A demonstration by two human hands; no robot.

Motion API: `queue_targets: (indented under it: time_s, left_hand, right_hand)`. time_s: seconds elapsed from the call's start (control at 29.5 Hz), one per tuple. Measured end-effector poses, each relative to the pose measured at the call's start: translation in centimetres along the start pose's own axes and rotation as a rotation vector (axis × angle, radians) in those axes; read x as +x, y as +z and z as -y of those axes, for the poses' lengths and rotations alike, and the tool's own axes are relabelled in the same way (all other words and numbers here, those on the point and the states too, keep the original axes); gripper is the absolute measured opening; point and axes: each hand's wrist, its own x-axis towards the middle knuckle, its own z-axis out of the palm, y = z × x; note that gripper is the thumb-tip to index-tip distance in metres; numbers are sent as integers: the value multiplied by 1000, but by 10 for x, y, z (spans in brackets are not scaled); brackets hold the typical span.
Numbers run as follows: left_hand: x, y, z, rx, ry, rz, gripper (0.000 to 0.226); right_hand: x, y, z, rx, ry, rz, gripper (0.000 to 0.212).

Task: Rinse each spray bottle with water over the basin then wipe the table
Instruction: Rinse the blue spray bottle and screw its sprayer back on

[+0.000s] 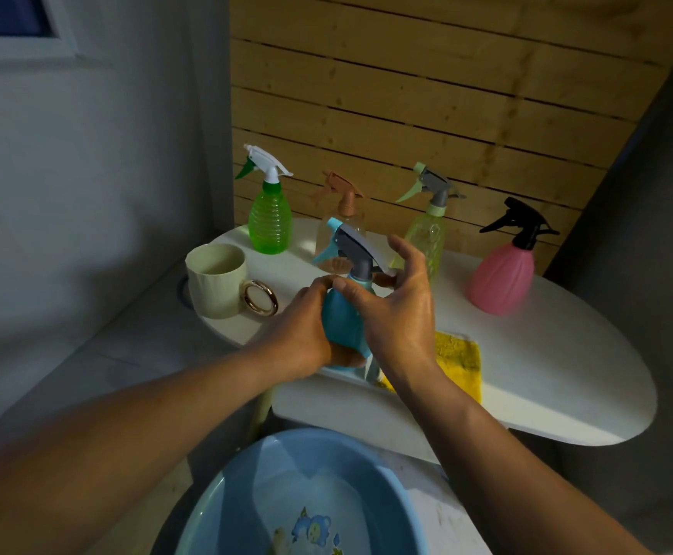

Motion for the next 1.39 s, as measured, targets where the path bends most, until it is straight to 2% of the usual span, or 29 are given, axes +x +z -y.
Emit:
queue_targets:
  time_s: [0.1,0.17,0.24,0.37,0.47,0.61,0.68,0.75,0.81,0.92,0.98,1.08,1.15,1.22,1.29,1.39]
  left_hand:
    - [-6,10,-8,242,2,-75,112]
    - [-11,13,-12,284,15,-101,115]
    - [-10,10,-14,220,21,-71,115]
    - [-1,-8,-9,-86,-6,172,102]
    - [0,-8,-8,-39,-8,52,101]
    - [-11,15,-19,316,-1,-209,108]
    - [-14,22,-21,341,14,-242,113]
    - [-8,19,-16,244,16,-171,121]
    - [-1,9,-9,80,3,-15,123]
    - [3,-3,2,-63,-1,91,109]
    - [4,-3,4,-58,5,5,107]
    - [-4,7,-8,217,31,-191,107]
    - [-7,14,-12,318,24,-232,110]
    - [-3,12,-10,231,22,-171,116]
    - [1,2,-10,55,6,-11,115]
    - [5,-12,-5,-93,-20,151,95]
  right_hand:
    - [0,2,-1,-30,-10,-30,88]
    - [1,2,-1,-36,-14,-31,87]
    - [1,0,-1,-6,-9,-11,85]
    - [3,-3,-2,26,-5,16,85]
    - [4,-1,-2,30,6,19,85]
    - [4,-1,0,15,7,-8,86]
    - [3,-1,0,3,5,-13,87]
    - [3,-1,0,10,7,-6,87]
    - [4,-1,-1,28,10,-7,86]
    - [4,1,0,39,12,-3,85]
    - [4,3,0,37,15,4,86]
    - [3,5,2,32,-2,4,87]
    - [4,5,2,34,-9,2,87]
    - [5,6,0,49,-11,5,87]
    - [7,5,-2,66,-5,7,86]
    - [9,6,-3,78,0,14,86]
